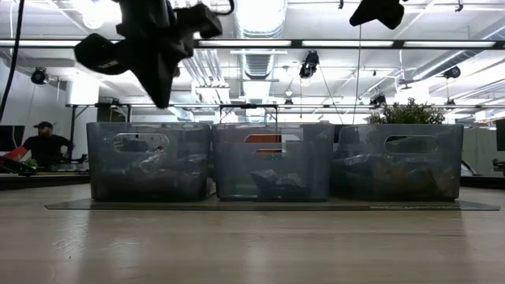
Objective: Pick and place Granola Bars by type
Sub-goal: Put the blue granola bar into the middle black bin
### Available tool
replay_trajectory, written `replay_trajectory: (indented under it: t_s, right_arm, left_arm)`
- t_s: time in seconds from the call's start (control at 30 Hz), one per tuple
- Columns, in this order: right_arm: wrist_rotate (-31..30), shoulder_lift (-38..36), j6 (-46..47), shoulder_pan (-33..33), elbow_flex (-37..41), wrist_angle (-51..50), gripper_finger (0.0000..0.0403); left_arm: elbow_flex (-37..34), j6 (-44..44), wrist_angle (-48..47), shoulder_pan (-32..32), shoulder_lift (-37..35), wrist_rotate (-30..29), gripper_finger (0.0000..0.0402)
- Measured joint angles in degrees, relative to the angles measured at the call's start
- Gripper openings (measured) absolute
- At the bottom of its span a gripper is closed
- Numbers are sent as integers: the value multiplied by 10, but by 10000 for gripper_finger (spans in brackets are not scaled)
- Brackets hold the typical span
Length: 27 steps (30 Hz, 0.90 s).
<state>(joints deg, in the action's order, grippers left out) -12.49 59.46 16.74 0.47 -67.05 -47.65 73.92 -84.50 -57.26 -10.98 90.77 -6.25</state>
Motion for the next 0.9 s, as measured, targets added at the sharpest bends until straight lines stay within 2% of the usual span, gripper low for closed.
replay_trajectory:
  t_s: [0.23, 0.5, 0.7, 0.9]
  right_arm:
    - [1, 0, 2, 0, 0, 0, 13]
    - [12, 0, 15, 0, 0, 0, 13]
    - [56, 0, 38, 0, 0, 0, 13]
    - [61, 0, 66, 0, 0, 0, 13]
  left_arm:
    - [14, 119, 3, 2, -52, -67, 0]
    - [14, 210, 24, 2, -155, -183, 0]
    - [14, 350, 75, 3, -237, -228, 0]
    - [12, 495, 115, 5, -301, -263, 0]
